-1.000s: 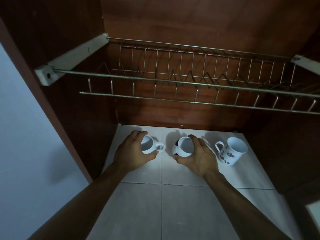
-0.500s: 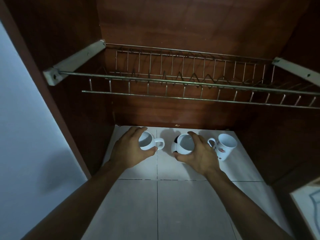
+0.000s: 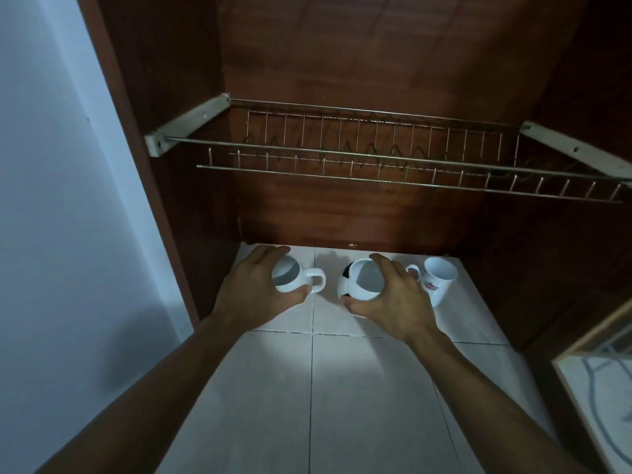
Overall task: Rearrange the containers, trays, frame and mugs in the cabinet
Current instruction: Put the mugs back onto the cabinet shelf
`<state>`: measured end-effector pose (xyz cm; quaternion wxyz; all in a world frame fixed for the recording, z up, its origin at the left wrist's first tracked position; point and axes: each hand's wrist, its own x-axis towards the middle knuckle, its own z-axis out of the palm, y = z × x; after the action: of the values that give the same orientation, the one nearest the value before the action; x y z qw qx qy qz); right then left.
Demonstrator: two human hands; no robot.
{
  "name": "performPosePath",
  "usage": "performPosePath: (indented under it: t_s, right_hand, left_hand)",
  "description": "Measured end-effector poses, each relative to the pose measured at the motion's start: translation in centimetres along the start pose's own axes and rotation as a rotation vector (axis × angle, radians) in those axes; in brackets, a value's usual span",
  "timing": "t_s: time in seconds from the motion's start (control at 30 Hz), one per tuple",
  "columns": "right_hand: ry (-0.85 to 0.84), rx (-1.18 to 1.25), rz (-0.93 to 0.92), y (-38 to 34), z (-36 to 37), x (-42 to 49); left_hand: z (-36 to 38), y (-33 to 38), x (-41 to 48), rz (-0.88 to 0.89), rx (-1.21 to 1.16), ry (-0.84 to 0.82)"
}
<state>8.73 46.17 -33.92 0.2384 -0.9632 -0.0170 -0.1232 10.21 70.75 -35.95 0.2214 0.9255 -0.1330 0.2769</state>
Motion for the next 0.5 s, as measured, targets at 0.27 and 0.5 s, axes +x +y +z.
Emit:
performPosePath:
  t_s: [0.27, 0.5]
  right_hand:
    - [0.039, -0.013, 0.010, -1.3, -1.7, -3.7]
    - [0.023, -0.026, 0.025, -1.8, -3.4, -7.7]
  left_hand:
    - [-2.8, 1.2, -2.1, 0.034, -0.057, -0.011]
    - [-4.8, 2.6, -4.6, 0.108, -0.037, -0.009]
